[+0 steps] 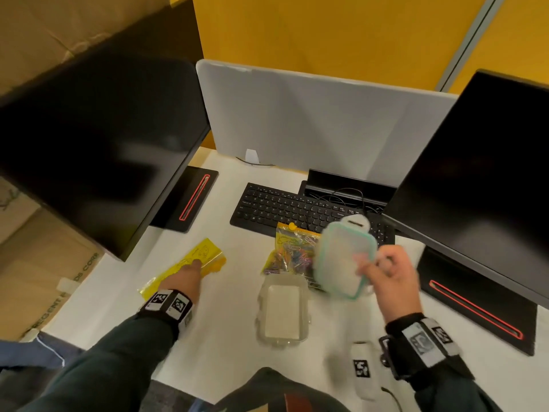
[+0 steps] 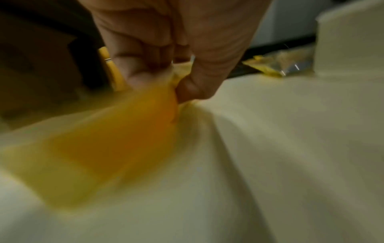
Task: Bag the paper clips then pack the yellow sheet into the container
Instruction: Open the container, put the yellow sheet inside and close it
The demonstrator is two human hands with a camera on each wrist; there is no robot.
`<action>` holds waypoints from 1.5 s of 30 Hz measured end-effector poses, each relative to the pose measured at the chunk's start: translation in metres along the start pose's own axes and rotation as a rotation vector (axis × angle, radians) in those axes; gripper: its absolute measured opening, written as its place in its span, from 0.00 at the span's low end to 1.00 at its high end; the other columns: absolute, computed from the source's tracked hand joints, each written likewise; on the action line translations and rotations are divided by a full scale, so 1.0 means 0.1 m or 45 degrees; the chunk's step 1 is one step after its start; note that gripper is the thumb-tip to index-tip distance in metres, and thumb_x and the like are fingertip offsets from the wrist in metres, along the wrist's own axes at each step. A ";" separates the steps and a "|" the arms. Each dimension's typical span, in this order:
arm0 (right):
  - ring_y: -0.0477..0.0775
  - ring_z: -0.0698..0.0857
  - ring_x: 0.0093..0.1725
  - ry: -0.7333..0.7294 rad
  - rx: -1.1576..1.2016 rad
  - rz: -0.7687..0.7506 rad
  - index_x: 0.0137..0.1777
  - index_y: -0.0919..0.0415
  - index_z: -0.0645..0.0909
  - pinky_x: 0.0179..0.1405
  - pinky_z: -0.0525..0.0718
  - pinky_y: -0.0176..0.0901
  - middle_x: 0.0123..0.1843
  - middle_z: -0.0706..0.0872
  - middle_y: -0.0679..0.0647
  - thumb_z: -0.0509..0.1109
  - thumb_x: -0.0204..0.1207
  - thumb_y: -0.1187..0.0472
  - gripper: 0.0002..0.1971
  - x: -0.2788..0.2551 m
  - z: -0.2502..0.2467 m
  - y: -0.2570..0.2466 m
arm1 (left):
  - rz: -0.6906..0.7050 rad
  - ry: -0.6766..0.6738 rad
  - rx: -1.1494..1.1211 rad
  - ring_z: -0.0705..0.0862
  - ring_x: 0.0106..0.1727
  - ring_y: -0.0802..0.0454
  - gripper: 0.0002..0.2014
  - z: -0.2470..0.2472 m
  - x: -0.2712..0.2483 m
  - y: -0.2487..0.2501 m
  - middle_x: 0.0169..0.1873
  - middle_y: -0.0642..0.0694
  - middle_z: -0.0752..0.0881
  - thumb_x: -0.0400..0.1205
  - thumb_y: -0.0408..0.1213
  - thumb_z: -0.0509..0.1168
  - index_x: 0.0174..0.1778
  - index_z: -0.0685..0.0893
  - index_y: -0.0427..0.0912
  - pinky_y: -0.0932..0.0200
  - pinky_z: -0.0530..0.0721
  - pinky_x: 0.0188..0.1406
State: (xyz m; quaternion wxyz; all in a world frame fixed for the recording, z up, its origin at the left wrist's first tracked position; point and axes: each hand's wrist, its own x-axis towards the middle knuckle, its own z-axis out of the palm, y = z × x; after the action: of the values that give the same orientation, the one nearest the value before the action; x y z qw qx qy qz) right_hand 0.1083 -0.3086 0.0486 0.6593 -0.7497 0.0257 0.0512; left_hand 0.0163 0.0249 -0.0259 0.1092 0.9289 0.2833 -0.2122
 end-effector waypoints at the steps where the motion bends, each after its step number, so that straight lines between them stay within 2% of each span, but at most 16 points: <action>1: 0.50 0.82 0.40 0.106 -0.179 -0.077 0.42 0.57 0.73 0.34 0.82 0.39 0.42 0.82 0.54 0.74 0.68 0.66 0.11 0.01 -0.11 -0.01 | -0.013 0.049 -0.094 0.81 0.58 0.38 0.22 -0.01 -0.02 0.00 0.61 0.40 0.80 0.77 0.32 0.52 0.68 0.63 0.45 0.44 0.79 0.60; 4: 0.57 0.80 0.35 0.132 -1.020 -0.255 0.48 0.56 0.76 0.33 0.81 0.47 0.37 0.79 0.52 0.70 0.73 0.68 0.09 -0.06 -0.32 0.18 | -0.056 0.232 -0.381 0.81 0.40 0.40 0.13 -0.08 -0.16 0.16 0.41 0.40 0.82 0.79 0.36 0.56 0.59 0.68 0.41 0.51 0.79 0.42; 6: 0.62 0.81 0.31 -0.059 -1.397 -0.312 0.44 0.58 0.81 0.31 0.80 0.49 0.30 0.80 0.54 0.73 0.67 0.71 0.10 -0.15 -0.34 0.41 | -0.048 0.303 -0.626 0.78 0.35 0.42 0.11 -0.15 -0.26 0.33 0.36 0.41 0.80 0.80 0.37 0.59 0.56 0.69 0.40 0.52 0.76 0.38; 9: 0.61 0.85 0.44 -0.366 -1.629 -0.117 0.47 0.54 0.81 0.44 0.80 0.49 0.42 0.89 0.54 0.70 0.71 0.63 0.07 -0.28 -0.28 0.57 | 0.061 0.367 -0.963 0.79 0.38 0.41 0.11 -0.28 -0.38 0.49 0.38 0.40 0.81 0.79 0.40 0.63 0.53 0.73 0.40 0.54 0.76 0.40; 13: 0.50 0.85 0.50 -0.369 -1.251 0.036 0.55 0.46 0.76 0.48 0.80 0.41 0.50 0.85 0.42 0.69 0.73 0.44 0.13 -0.33 -0.09 0.43 | 0.278 0.244 -1.380 0.83 0.42 0.44 0.07 -0.50 -0.58 0.67 0.38 0.43 0.85 0.82 0.42 0.58 0.44 0.80 0.45 0.51 0.81 0.42; 19: 0.51 0.84 0.62 -0.676 -0.053 0.254 0.72 0.36 0.60 0.58 0.82 0.45 0.66 0.81 0.57 0.84 0.54 0.47 0.48 -0.07 0.38 0.13 | 0.427 -0.085 -1.603 0.83 0.45 0.39 0.09 -0.66 -0.77 0.85 0.42 0.32 0.84 0.79 0.34 0.63 0.48 0.82 0.31 0.40 0.84 0.51; 22: 0.55 0.84 0.64 -0.806 0.194 0.295 0.76 0.40 0.56 0.57 0.86 0.51 0.69 0.81 0.54 0.87 0.46 0.48 0.59 -0.01 0.54 0.07 | 0.464 -0.072 -1.743 0.87 0.45 0.40 0.12 -0.66 -0.82 0.88 0.40 0.39 0.89 0.75 0.30 0.66 0.54 0.82 0.44 0.46 0.88 0.45; 26: 0.58 0.90 0.48 -0.734 0.311 0.168 0.77 0.34 0.54 0.47 0.89 0.50 0.51 0.91 0.57 0.81 0.60 0.68 0.53 -0.06 0.54 0.00 | 0.330 0.278 -1.632 0.79 0.23 0.56 0.32 -0.58 -0.82 0.81 0.19 0.50 0.80 0.76 0.34 0.67 0.70 0.63 0.64 0.61 0.80 0.33; 28: 0.53 0.87 0.37 -0.713 0.228 0.041 0.77 0.31 0.52 0.44 0.88 0.45 0.39 0.89 0.55 0.73 0.67 0.79 0.53 -0.07 0.50 -0.03 | 0.338 0.320 -1.580 0.77 0.22 0.58 0.36 -0.55 -0.84 0.79 0.18 0.53 0.77 0.79 0.35 0.63 0.72 0.52 0.72 0.66 0.79 0.28; 29: 0.52 0.87 0.41 -0.732 0.182 -0.002 0.76 0.29 0.53 0.47 0.88 0.47 0.43 0.89 0.56 0.72 0.67 0.80 0.53 -0.07 0.50 -0.04 | 0.348 0.286 -1.590 0.79 0.24 0.59 0.35 -0.54 -0.85 0.80 0.20 0.54 0.79 0.81 0.35 0.61 0.71 0.50 0.74 0.67 0.80 0.28; 32: 0.45 0.77 0.70 -0.810 0.004 -0.074 0.70 0.31 0.68 0.72 0.76 0.58 0.73 0.77 0.49 0.76 0.64 0.77 0.45 -0.10 0.52 -0.11 | 0.389 0.163 -1.624 0.85 0.49 0.57 0.24 -0.54 -0.87 0.84 0.50 0.49 0.88 0.83 0.34 0.57 0.68 0.66 0.68 0.58 0.86 0.51; 34: 0.46 0.78 0.70 -0.791 -0.142 -0.104 0.64 0.34 0.76 0.73 0.74 0.59 0.70 0.80 0.46 0.80 0.61 0.73 0.38 -0.12 0.54 -0.10 | 0.431 0.174 -1.565 0.82 0.57 0.57 0.17 -0.56 -0.87 0.85 0.61 0.46 0.83 0.82 0.34 0.58 0.62 0.77 0.59 0.68 0.81 0.59; 37: 0.48 0.88 0.45 -0.787 -0.173 -0.026 0.67 0.49 0.78 0.49 0.88 0.49 0.55 0.86 0.58 0.81 0.60 0.72 0.35 -0.11 0.52 -0.07 | 0.398 0.134 -1.598 0.82 0.58 0.54 0.19 -0.59 -0.84 0.83 0.59 0.46 0.83 0.77 0.32 0.66 0.63 0.78 0.51 0.66 0.84 0.51; 40: 0.45 0.77 0.27 -0.624 -0.304 -0.068 0.51 0.41 0.84 0.33 0.81 0.45 0.42 0.87 0.57 0.82 0.60 0.65 0.23 -0.09 0.51 -0.04 | 0.416 0.002 -1.602 0.83 0.52 0.56 0.28 -0.57 -0.82 0.80 0.51 0.45 0.84 0.70 0.23 0.71 0.65 0.77 0.46 0.71 0.84 0.46; 42: 0.39 0.70 0.24 -0.456 -0.283 -0.104 0.38 0.42 0.86 0.33 0.73 0.38 0.35 0.85 0.44 0.80 0.62 0.67 0.16 -0.04 0.49 -0.03 | 0.415 -0.045 -1.514 0.84 0.39 0.61 0.27 -0.53 -0.83 0.80 0.42 0.45 0.86 0.68 0.22 0.73 0.63 0.80 0.46 0.72 0.84 0.44; 45: 0.43 0.74 0.35 -0.355 -0.306 -0.205 0.31 0.46 0.86 0.40 0.74 0.35 0.36 0.82 0.46 0.80 0.62 0.69 0.14 -0.02 0.48 -0.06 | 0.493 0.153 -0.989 0.78 0.29 0.65 0.13 -0.44 -0.83 0.80 0.33 0.52 0.82 0.69 0.32 0.74 0.47 0.87 0.49 0.70 0.77 0.37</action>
State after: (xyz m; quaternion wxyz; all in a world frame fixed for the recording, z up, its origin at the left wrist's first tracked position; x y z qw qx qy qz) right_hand 0.1047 -0.2603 0.0489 0.5641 -0.8083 -0.1323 0.1044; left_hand 0.0140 -0.0658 0.0577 0.4716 0.8655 0.1685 -0.0110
